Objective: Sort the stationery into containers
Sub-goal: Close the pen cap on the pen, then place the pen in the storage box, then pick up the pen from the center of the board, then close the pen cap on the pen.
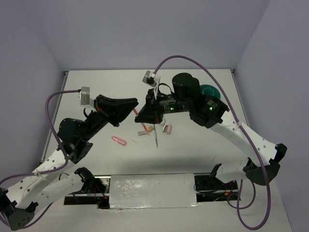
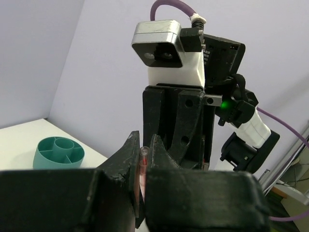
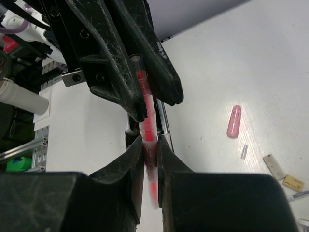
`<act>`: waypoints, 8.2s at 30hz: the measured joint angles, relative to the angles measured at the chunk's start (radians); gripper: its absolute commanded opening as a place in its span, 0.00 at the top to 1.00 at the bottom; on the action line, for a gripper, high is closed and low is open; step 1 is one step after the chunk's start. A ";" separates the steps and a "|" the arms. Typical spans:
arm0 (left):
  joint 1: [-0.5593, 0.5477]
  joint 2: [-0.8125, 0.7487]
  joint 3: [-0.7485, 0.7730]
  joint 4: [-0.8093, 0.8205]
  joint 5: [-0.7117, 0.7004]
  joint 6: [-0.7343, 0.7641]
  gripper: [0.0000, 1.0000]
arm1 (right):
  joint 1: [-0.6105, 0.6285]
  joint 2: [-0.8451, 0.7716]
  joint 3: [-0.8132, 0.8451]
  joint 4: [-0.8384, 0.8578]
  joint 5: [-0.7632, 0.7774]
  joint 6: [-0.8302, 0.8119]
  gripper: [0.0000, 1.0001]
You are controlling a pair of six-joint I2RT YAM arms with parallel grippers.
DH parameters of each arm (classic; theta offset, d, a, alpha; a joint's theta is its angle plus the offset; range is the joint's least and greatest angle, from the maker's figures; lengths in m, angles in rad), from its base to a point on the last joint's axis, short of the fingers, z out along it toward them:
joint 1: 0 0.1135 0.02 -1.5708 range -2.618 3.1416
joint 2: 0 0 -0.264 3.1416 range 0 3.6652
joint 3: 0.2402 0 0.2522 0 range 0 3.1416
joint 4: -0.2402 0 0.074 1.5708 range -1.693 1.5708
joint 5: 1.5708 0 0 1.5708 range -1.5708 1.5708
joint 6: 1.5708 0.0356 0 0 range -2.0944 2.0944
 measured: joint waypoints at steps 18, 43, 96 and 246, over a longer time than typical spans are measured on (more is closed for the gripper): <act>-0.075 0.031 0.678 -0.912 -0.379 0.202 0.01 | -0.108 -0.129 -0.613 0.633 0.236 0.006 1.00; -0.075 -0.647 0.158 -1.287 -0.351 0.241 0.01 | -0.837 0.111 -0.832 1.495 0.777 -0.297 1.00; 0.279 -0.592 0.114 -1.211 -0.106 0.324 0.01 | -0.932 0.295 -0.970 1.666 0.587 -0.187 0.55; -0.035 0.951 0.339 -1.334 -0.588 -0.864 0.37 | -0.076 -0.120 -0.702 0.018 0.914 0.104 1.00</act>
